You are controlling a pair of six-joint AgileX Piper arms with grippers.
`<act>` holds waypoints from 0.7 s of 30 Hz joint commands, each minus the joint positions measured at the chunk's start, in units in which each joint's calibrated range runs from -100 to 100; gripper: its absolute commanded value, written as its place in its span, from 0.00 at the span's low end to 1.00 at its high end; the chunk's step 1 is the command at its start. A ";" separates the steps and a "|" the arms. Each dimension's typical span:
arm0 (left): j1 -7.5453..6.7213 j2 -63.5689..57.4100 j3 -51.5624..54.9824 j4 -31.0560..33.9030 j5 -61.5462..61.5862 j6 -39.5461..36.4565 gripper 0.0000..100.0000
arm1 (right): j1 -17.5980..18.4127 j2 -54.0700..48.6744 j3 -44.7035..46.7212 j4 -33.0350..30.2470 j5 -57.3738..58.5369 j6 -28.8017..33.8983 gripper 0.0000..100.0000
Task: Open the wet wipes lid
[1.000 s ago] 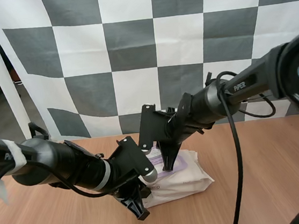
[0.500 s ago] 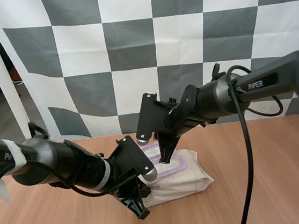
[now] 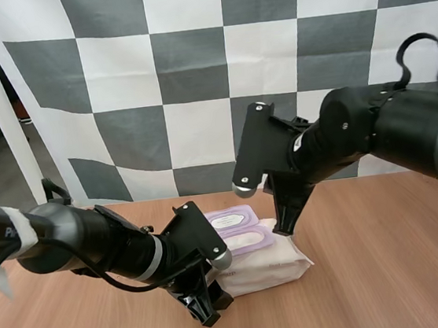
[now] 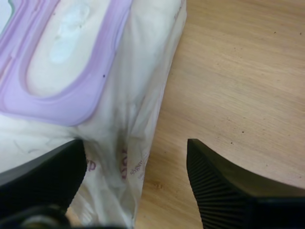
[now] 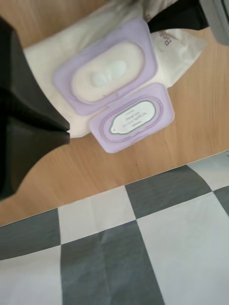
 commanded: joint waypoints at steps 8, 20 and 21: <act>-0.04 -26.55 -6.36 6.50 13.59 -6.30 1.00 | 0.01 -34.35 -5.54 -1.59 3.21 17.73 0.00; 3.20 -55.83 -21.90 9.96 32.31 -19.21 0.35 | 0.01 -36.48 -8.53 3.21 3.08 25.64 0.00; 3.20 -57.80 -22.07 9.01 32.31 -19.85 0.23 | 0.01 -36.48 -8.53 3.21 3.08 26.69 0.00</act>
